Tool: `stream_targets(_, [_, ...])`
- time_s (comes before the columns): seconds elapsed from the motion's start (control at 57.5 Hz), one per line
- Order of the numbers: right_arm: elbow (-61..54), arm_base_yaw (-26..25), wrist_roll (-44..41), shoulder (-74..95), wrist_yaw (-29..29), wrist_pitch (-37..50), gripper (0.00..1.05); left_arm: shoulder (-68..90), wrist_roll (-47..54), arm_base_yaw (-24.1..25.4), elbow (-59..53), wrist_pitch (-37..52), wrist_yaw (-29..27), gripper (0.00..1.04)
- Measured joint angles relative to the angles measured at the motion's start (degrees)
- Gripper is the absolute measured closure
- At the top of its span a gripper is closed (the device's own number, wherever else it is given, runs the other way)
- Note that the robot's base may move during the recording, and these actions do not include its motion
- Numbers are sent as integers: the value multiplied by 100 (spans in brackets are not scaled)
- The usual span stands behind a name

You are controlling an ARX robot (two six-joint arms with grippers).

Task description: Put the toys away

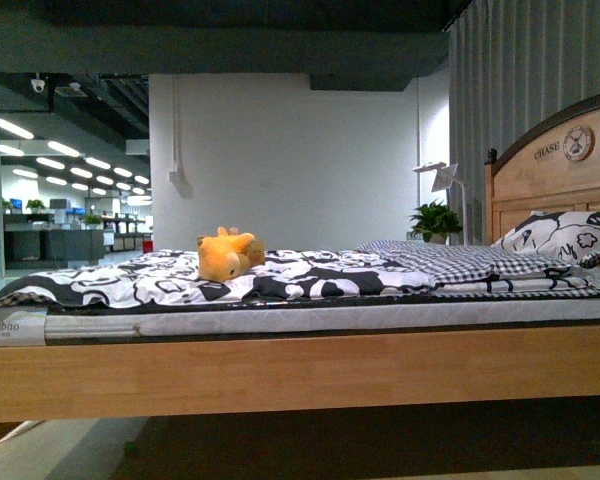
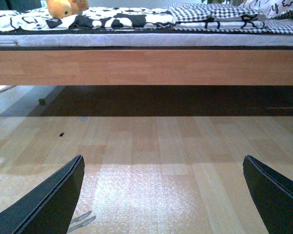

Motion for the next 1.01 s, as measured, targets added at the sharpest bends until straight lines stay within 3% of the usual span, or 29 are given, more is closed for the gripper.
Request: stream_targets(1.008, [0, 0, 0, 0, 0, 0, 7, 0, 0, 0, 0, 0, 0, 6])
